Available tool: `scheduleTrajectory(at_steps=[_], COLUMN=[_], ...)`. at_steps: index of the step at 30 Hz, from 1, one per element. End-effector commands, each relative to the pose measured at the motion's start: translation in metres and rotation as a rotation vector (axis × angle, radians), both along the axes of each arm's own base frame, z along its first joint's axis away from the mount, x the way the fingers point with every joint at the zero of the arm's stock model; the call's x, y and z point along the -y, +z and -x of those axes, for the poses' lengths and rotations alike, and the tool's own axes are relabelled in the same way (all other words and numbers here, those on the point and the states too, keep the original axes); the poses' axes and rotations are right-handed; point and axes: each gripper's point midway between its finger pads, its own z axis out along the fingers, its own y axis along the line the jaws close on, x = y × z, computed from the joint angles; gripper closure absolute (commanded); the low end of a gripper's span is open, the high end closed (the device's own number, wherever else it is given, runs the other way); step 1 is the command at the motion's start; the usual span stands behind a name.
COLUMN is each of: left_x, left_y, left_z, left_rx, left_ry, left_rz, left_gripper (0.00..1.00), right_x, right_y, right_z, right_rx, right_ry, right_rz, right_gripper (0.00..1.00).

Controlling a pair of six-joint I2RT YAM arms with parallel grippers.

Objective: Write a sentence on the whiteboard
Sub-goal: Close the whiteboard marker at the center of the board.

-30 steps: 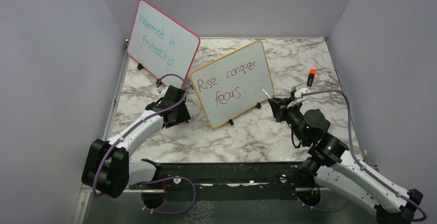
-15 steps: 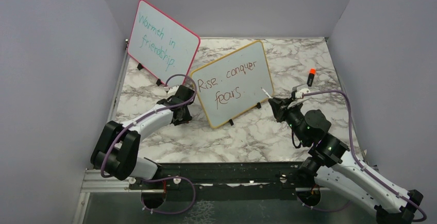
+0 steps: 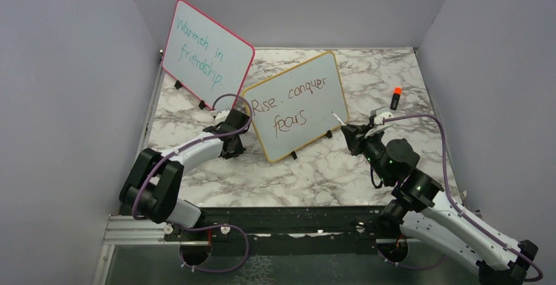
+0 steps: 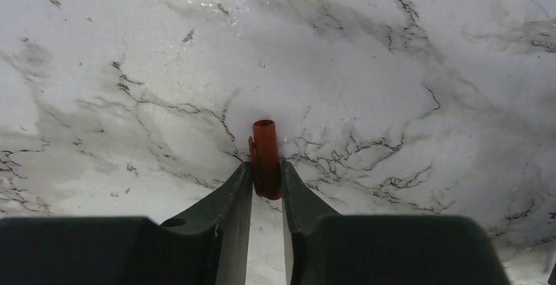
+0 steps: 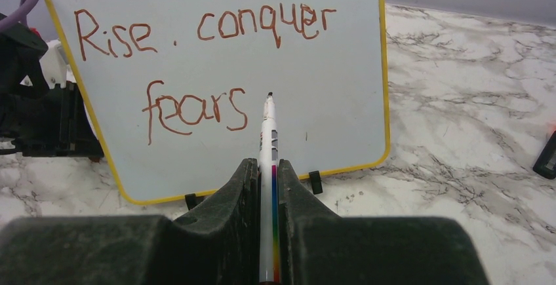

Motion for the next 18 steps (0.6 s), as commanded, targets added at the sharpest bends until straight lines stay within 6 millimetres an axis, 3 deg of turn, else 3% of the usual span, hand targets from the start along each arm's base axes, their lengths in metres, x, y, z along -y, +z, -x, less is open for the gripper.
scheduleTrajectory(at_steps=[1,11,18], left_x=[-0.011,-0.017,-0.019], left_y=[-0.017,0.007,0.046], left_z=[0.019,0.018,0.013], left_rx=[-0.05,0.034,0.155], left_ry=[0.019,0.057,-0.013], left_rz=[-0.039,-0.019,-0.007], left_gripper=[0.8,0.96,1.0], right_x=[0.003,0.001,-0.013], right_y=[-0.001,-0.003,-0.005], right_z=[-0.001,-0.001,0.002], right_rx=[-0.001,-0.009,-0.01], right_ry=[-0.017,-0.008,0.073], right_rz=[-0.004,0.007,0.022], right_gripper=[1.0,1.0,1.0])
